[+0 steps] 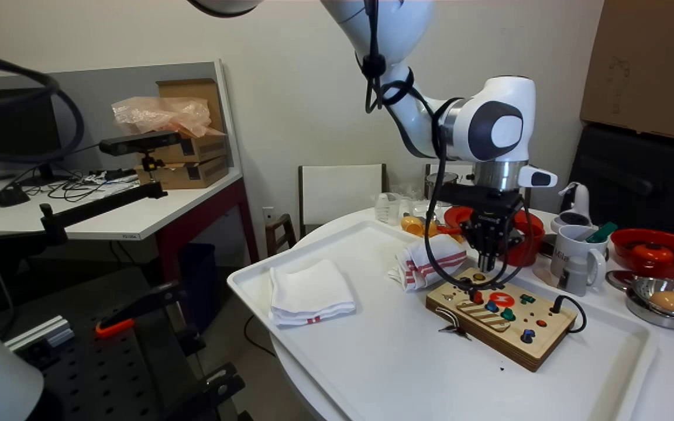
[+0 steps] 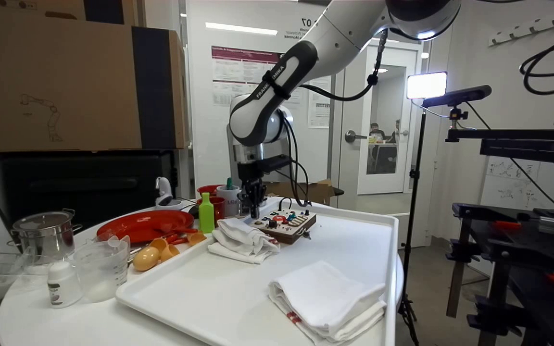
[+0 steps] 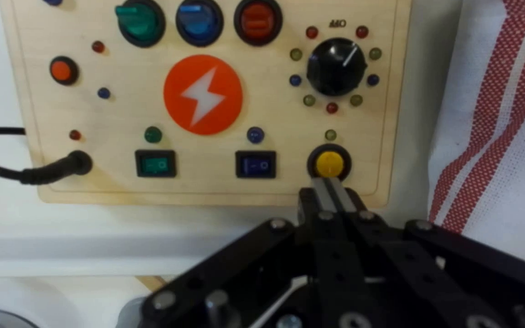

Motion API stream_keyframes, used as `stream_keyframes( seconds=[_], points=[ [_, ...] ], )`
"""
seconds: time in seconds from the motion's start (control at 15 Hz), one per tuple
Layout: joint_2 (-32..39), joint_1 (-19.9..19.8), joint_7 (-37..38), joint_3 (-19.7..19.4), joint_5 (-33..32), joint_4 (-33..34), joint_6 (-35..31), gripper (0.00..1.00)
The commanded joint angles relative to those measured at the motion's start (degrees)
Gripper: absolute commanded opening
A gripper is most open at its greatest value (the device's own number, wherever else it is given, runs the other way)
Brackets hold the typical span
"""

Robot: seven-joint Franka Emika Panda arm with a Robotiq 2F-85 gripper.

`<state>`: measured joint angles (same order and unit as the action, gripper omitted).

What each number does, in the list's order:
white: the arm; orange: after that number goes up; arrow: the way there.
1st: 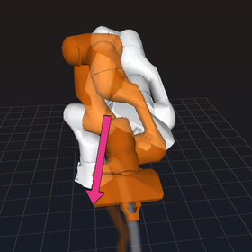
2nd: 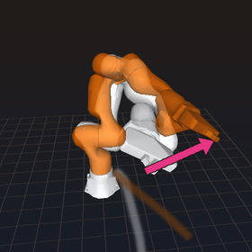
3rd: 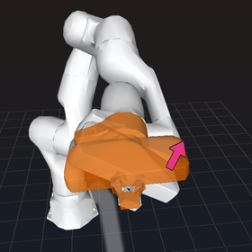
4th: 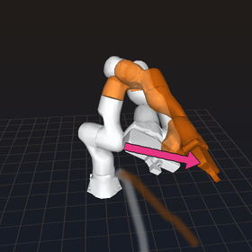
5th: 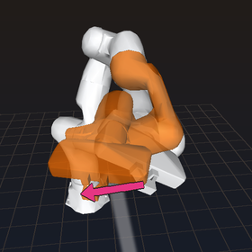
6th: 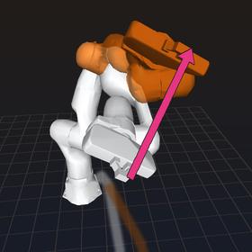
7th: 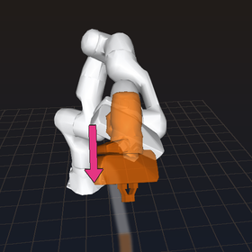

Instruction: Push a button on the board

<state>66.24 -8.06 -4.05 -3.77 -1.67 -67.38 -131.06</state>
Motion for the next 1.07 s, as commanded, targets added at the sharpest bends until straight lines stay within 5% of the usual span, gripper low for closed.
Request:
stream_keyframes(
  seconds=[0.0,1.0],
  points=[
    [0.5,0.6,1.6,-0.6,-0.2,2.0,1.6,0.0],
    [-2.5,1.5,2.8,-0.4,-0.1,-1.3,2.8,0.0]
  ],
)
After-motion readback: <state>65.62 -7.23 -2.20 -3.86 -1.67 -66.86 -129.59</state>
